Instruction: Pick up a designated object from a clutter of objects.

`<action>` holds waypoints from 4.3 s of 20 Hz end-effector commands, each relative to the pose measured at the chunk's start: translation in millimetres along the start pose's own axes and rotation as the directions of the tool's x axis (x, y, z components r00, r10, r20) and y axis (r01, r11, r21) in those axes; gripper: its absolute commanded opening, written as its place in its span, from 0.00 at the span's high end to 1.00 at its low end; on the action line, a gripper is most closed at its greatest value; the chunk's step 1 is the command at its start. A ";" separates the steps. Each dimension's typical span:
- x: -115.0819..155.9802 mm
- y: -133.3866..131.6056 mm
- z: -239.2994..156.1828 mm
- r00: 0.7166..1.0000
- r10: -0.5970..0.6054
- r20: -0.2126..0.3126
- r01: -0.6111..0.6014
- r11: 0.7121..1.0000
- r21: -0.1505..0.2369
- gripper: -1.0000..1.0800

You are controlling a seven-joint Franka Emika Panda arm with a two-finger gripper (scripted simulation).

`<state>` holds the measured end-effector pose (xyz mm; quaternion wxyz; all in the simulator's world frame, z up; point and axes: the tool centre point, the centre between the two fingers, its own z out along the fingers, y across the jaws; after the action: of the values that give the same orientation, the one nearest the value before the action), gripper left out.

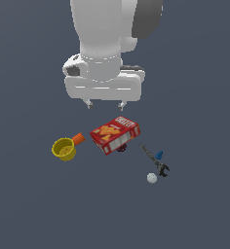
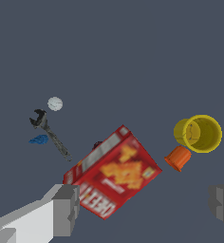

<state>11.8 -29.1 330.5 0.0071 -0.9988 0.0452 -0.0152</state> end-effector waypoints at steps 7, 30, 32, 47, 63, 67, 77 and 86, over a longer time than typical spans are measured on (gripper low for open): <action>-2.3 -9.2 -2.7 1.000 -0.002 0.008 0.002 1.000 0.020 0.04; 38.8 -52.6 44.1 0.997 0.070 0.022 -0.070 0.997 0.024 0.04; 48.4 -62.9 58.1 0.996 0.088 0.024 -0.089 0.996 0.022 0.04; 98.4 -152.9 189.8 0.973 0.231 0.028 -0.231 0.973 -0.008 0.04; 103.3 -198.7 265.4 0.955 0.296 0.024 -0.296 0.955 -0.024 0.04; 102.6 -198.4 266.5 0.955 0.294 0.025 -0.294 0.956 -0.024 0.04; 100.3 -197.9 310.1 0.955 0.296 0.024 -0.296 0.955 -0.024 0.04; 101.7 -198.1 315.7 0.955 0.297 0.024 -0.296 0.955 -0.024 1.00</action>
<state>140.4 163.0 20.9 0.0000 -0.9809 0.1944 0.0003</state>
